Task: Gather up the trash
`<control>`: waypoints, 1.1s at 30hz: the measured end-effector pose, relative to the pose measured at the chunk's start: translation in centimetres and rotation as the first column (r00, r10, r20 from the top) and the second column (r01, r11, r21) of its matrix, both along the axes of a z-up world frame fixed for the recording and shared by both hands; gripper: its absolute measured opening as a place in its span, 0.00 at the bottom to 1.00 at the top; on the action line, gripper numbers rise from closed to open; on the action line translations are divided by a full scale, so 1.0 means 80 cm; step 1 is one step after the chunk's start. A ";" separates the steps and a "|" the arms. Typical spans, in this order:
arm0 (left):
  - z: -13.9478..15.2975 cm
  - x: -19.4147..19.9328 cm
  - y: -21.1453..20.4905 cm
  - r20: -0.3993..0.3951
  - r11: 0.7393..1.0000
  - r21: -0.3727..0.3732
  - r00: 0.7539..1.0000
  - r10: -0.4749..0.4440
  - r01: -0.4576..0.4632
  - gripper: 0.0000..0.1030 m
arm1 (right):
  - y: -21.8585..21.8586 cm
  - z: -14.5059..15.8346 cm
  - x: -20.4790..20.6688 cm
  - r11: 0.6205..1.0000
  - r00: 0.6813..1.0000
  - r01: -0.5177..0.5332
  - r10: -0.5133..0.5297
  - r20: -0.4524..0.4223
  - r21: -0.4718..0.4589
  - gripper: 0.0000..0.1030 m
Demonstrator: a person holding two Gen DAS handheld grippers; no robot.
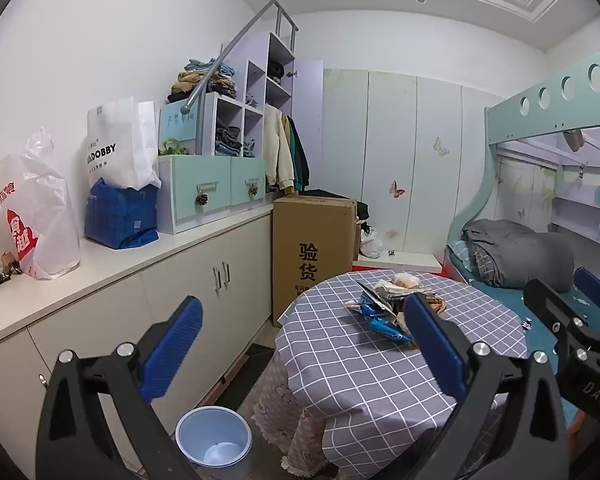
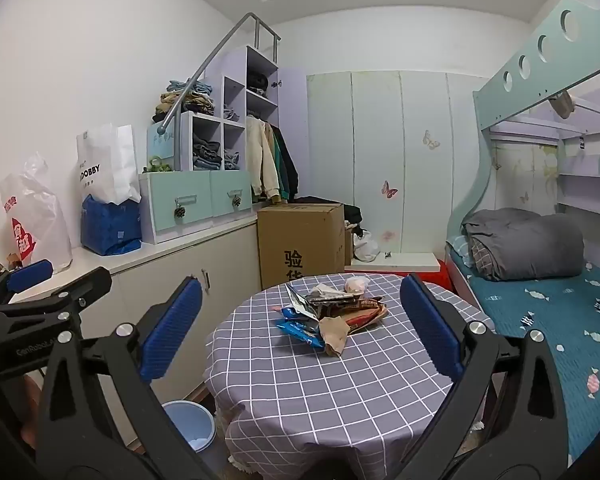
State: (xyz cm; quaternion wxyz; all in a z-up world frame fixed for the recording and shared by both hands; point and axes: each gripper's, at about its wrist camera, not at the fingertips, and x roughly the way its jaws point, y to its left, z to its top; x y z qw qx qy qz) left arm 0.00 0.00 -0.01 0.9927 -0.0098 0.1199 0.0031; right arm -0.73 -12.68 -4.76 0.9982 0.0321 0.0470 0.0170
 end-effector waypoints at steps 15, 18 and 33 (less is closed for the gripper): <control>-0.007 0.005 0.002 -0.011 1.000 0.007 1.000 0.001 -0.001 0.96 | -0.020 0.008 -0.001 1.000 1.000 -0.001 0.001 -0.013 -0.007 0.94; -0.008 0.004 0.006 -0.013 1.000 0.009 1.000 0.003 -0.003 0.96 | -0.027 0.003 0.000 1.000 1.000 -0.002 0.001 -0.016 -0.005 0.94; -0.013 0.006 0.004 -0.018 1.000 0.021 1.000 0.003 -0.002 0.96 | -0.024 0.000 0.002 1.000 1.000 -0.013 0.013 -0.026 -0.014 0.94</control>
